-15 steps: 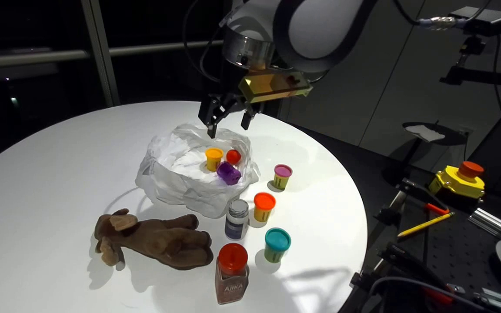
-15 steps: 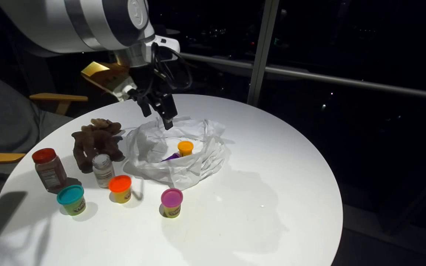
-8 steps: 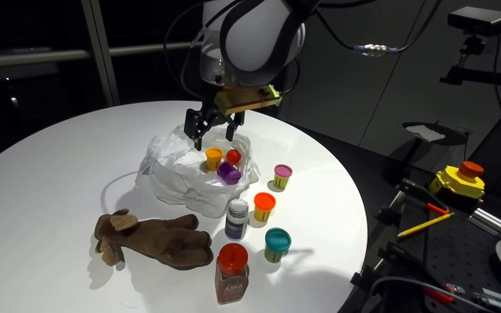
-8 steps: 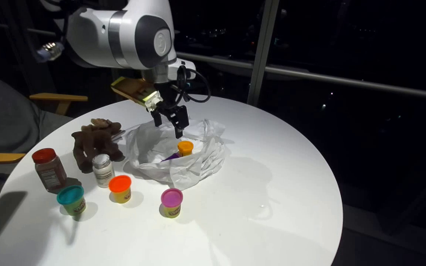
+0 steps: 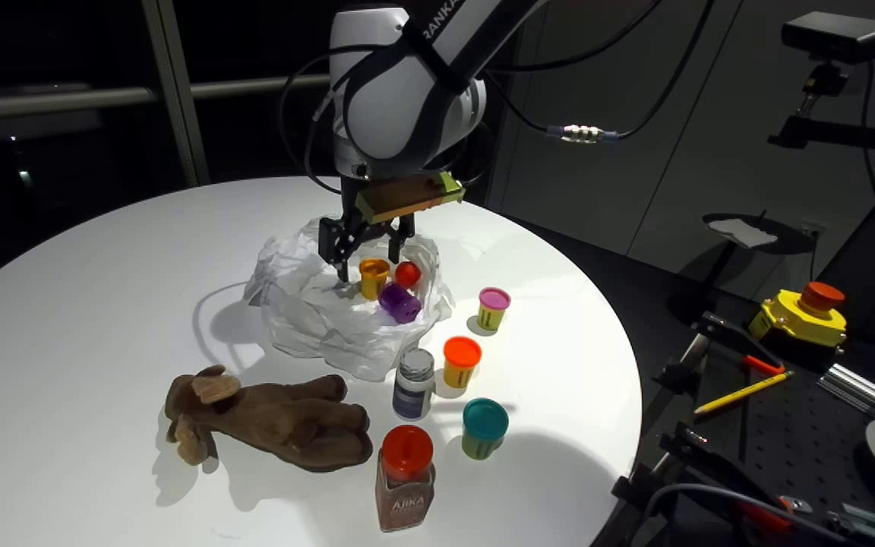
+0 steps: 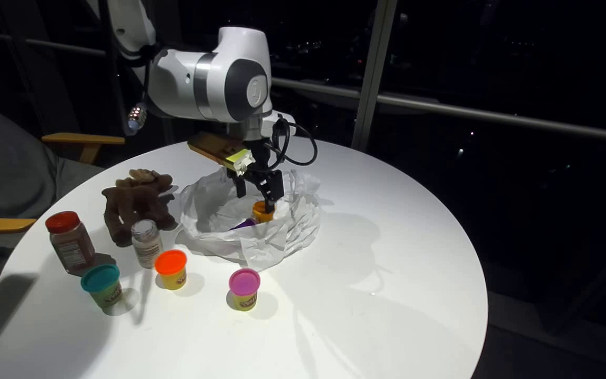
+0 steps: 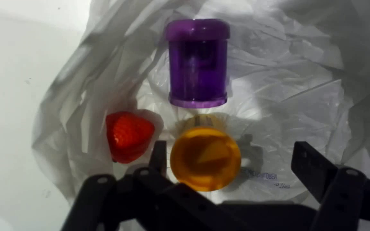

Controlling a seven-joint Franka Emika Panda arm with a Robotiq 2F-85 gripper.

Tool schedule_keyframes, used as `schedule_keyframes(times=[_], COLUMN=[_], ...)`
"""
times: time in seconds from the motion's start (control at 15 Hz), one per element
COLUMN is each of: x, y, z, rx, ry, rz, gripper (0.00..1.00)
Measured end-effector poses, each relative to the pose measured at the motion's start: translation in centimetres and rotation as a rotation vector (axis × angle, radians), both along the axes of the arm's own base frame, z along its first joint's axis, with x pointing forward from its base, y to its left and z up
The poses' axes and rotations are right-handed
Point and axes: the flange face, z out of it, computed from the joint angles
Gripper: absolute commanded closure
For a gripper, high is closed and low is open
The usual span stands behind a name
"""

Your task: Take everything out of the plastic bag

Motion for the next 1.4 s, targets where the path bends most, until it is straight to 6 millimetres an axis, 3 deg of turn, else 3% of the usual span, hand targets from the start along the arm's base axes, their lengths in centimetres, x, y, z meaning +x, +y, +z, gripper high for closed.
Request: schedule_keyframes(times=[0.2, 0.27, 0.4, 0.73, 1.07, 1.4], x=[0.9, 1.1, 1.5, 2.1, 2.4, 1.0], y=[-0.9, -1.0, -1.1, -1.0, -1.3, -1.3], z=[-0.3, -0.3, -0.6, -1.3, -0.3, 4.4], rx=[-0.018, -0.021, -0.026, -0.033, -0.034, -0.026], ry=[0.011, 0.014, 0.022, 0.041, 0.033, 0.022], rz=[-0.012, -0.015, -0.017, -0.018, -0.025, 0.06], gripper=[0.0, 0.25, 0.32, 0.71, 0.72, 0.72])
